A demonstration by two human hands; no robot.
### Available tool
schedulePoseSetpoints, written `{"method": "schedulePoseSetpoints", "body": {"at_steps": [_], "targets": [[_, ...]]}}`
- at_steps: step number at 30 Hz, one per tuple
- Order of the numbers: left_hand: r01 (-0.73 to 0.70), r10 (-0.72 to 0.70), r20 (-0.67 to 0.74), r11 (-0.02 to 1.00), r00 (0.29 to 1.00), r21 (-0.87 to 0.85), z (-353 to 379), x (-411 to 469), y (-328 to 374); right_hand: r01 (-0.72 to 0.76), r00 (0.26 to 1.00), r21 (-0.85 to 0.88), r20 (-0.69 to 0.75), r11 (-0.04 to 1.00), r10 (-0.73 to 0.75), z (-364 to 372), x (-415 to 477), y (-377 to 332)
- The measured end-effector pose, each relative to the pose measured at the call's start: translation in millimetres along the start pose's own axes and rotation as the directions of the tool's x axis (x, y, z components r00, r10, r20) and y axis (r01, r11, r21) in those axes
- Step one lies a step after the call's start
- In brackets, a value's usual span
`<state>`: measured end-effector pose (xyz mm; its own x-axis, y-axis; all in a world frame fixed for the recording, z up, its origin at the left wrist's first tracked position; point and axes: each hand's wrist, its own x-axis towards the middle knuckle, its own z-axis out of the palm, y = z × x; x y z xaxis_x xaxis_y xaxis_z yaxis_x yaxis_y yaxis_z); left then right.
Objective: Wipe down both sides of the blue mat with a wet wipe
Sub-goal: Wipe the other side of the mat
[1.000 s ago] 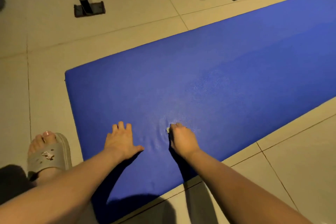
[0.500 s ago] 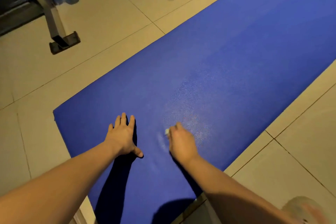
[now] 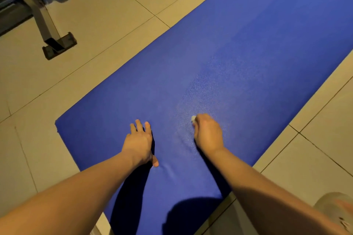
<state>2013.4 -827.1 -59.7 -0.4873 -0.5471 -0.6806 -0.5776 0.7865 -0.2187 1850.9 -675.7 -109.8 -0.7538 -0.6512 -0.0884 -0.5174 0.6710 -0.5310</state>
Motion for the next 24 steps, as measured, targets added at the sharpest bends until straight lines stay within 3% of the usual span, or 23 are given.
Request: {"method": "schedulePoseSetpoints", "body": {"at_steps": [2, 4, 6, 8, 12, 15, 17, 20, 24], "targets": [[-0.009, 0.009, -0.010, 1.000, 1.000, 0.016, 0.5, 1.0, 0.2, 0.121, 0.986, 0.033, 0.111, 0.992, -0.124, 14.8, -30.5, -26.3], [-0.012, 0.012, -0.011, 1.000, 1.000, 0.020, 0.6, 1.2, 0.3, 0.316, 0.925, 0.009, 0.219, 0.949, -0.311, 20.7, -41.4, -34.4], [-0.012, 0.013, -0.009, 1.000, 1.000, 0.022, -0.1, 1.3, 0.2, 0.412, 0.888, -0.033, 0.239, 0.910, -0.393, 12.2, -24.9, -25.0], [-0.019, 0.019, -0.007, 0.999, 1.000, 0.029, -0.1, 1.6, -0.3, 0.347, 0.934, -0.110, 0.127, 0.931, -0.333, 0.5, 2.6, -6.8], [-0.028, 0.029, -0.025, 0.999, 0.999, 0.028, 2.1, 1.6, -2.1, 0.059, 0.995, -0.247, -0.059, 0.967, -0.076, -22.1, 51.0, 17.1], [-0.031, 0.032, -0.035, 0.999, 0.999, 0.035, 2.7, 1.5, -2.2, 0.003, 0.995, -0.169, -0.096, 0.986, -0.019, -8.2, 34.1, -1.5], [-0.032, 0.033, -0.034, 0.999, 0.999, 0.028, 2.6, 1.2, -2.1, 0.057, 0.997, -0.063, -0.042, 0.996, -0.060, 14.0, -2.7, -22.2], [-0.034, 0.035, -0.037, 0.999, 0.999, 0.015, 2.8, 1.9, -2.0, 0.241, 0.968, 0.027, 0.059, 0.970, -0.242, 30.7, -42.4, -42.5], [-0.032, 0.033, -0.031, 0.999, 0.999, 0.021, 2.3, 0.9, -1.9, 0.445, 0.893, -0.096, 0.122, 0.890, -0.434, 14.5, -13.6, -22.6]]}}
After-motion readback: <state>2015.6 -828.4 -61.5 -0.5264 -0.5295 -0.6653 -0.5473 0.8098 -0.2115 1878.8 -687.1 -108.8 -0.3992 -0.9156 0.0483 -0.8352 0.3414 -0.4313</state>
